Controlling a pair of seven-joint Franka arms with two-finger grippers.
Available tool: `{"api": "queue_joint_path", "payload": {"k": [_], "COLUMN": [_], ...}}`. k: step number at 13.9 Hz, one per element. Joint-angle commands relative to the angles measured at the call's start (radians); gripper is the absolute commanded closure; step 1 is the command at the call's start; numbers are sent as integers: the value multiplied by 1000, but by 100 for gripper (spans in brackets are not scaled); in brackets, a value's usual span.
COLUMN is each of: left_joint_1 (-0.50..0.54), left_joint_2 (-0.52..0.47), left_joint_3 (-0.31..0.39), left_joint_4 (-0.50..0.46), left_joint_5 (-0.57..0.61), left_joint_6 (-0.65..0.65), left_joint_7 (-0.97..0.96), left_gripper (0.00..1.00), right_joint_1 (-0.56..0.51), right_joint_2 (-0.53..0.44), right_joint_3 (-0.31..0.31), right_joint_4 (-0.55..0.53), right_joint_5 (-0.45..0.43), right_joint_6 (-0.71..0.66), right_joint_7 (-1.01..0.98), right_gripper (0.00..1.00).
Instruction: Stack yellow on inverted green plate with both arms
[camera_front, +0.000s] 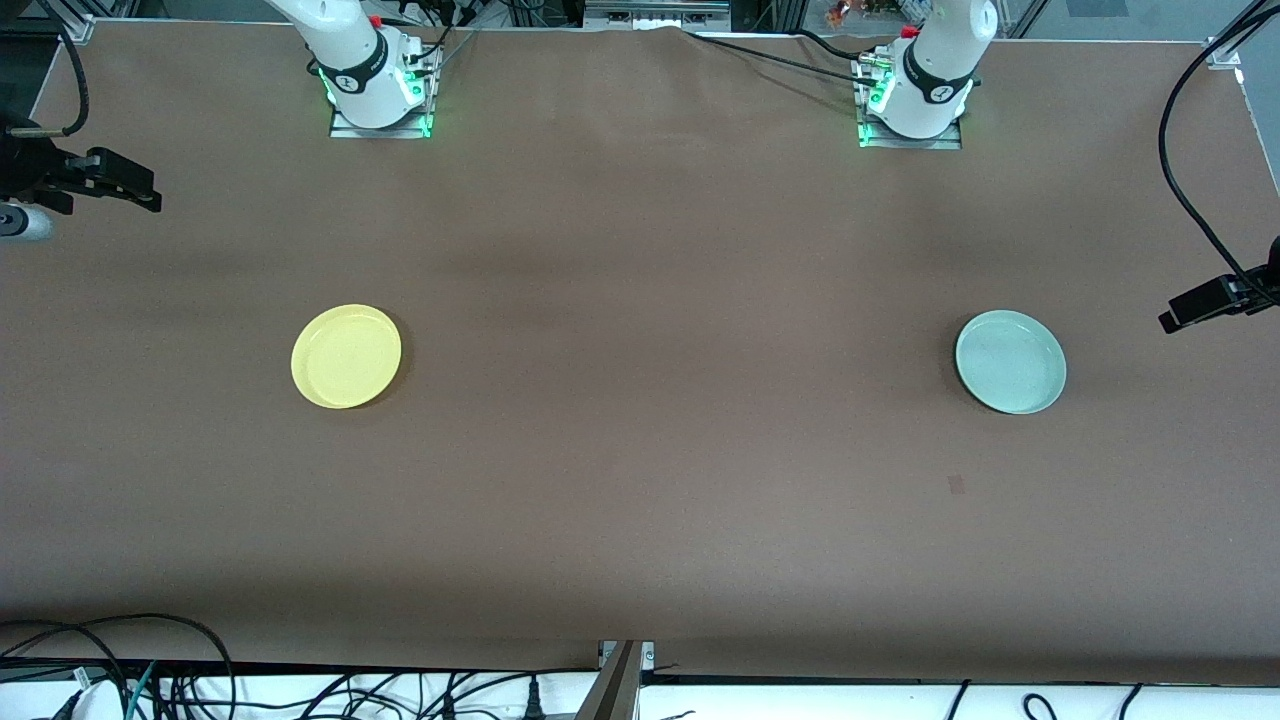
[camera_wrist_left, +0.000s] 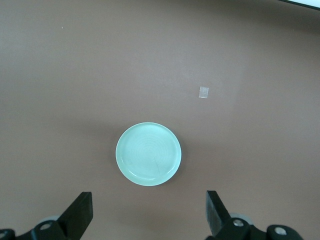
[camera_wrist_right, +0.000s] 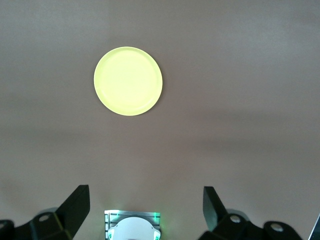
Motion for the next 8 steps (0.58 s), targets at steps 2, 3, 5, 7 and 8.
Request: {"api": "queue_joint_path", "payload": {"k": [2,3,5,7,8], "left_joint_1": [2,10,8,-1,-1], "left_joint_2": [-24,-1,2,3,3], "left_joint_3": [-11,-8,-10,-11,-11], "left_joint_4": [-31,10,6,1,1], "left_joint_5": [-16,-16,-16,-15,-15], "left_joint_6": [64,53,38,27,29], "left_joint_7": [18,24,26,18,21], "left_gripper": [0,0,0,0,0], "right_joint_1": [0,0,0,0,0], "right_joint_2": [1,1,1,0,-2], "right_joint_3": [1,1,1,1,1], "right_joint_4": [12,12,12,10,10], "right_joint_5": [6,6,6,6,7], "right_joint_6": [-2,-3,-3,-5,-9], "right_joint_7": [-11,-11,-11,-11,-11], "right_gripper": [0,0,0,0,0]}}
